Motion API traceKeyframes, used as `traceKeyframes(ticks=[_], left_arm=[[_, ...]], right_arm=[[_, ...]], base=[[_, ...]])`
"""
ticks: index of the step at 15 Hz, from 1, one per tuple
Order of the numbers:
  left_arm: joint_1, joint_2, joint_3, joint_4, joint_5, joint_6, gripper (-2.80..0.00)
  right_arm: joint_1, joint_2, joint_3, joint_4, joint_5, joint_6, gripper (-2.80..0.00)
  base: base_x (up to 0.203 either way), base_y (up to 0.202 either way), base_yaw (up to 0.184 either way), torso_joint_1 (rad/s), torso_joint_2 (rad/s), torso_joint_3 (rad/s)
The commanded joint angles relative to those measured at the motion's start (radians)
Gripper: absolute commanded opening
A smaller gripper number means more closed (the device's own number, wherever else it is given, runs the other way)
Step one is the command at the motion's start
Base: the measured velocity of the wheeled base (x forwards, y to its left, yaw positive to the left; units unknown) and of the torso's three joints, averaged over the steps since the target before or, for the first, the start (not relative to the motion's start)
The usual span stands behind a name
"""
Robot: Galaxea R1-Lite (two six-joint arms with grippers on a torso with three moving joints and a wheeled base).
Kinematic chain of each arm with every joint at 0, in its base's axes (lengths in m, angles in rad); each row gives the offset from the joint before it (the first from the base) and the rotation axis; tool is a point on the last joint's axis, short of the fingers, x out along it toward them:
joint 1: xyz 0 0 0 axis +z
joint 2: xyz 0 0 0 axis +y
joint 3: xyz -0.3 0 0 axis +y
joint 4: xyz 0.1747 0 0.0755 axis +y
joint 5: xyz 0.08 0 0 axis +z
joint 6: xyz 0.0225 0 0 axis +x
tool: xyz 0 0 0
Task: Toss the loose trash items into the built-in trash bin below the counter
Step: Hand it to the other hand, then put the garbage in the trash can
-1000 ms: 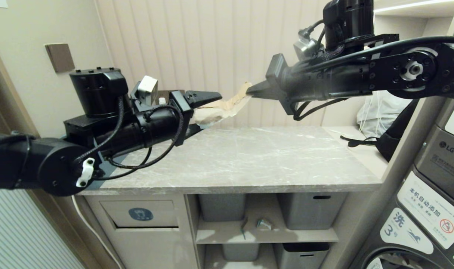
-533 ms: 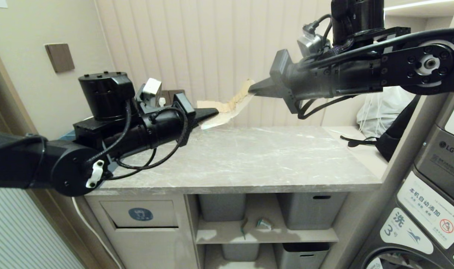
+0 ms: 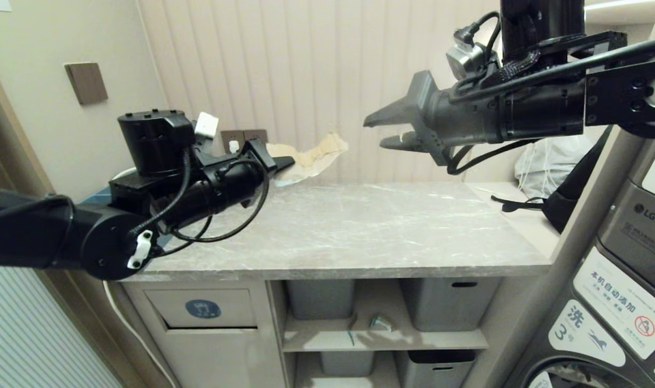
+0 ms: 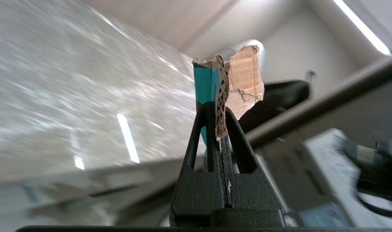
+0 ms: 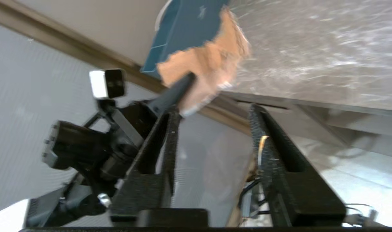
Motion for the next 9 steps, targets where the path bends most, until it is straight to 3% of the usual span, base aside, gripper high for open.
traceKeyframes(ticks=[1,3,9], left_arm=[[0.04,0.006,0.0,-0.005,0.033,0.07,-2.8],[0.102,-0.023,0.007,-0.005,0.081,0.162,-2.8],[0.261,-0.187,0.092,-0.005,0.09,0.216,-2.8]], right_arm=[[-0.002,-0.072,0.075,0.0,-0.051,-0.08,-2.8],[-0.017,-0.124,0.196,-0.014,-0.147,-0.199,-2.8],[-0.145,-0.465,0.723,-0.279,-0.295,-0.51,-2.8]], base=[[0.0,0.0,0.0,0.0,0.0,0.0],[0.0,0.0,0.0,0.0,0.0,0.0],[0.0,0.0,0.0,0.0,0.0,0.0]])
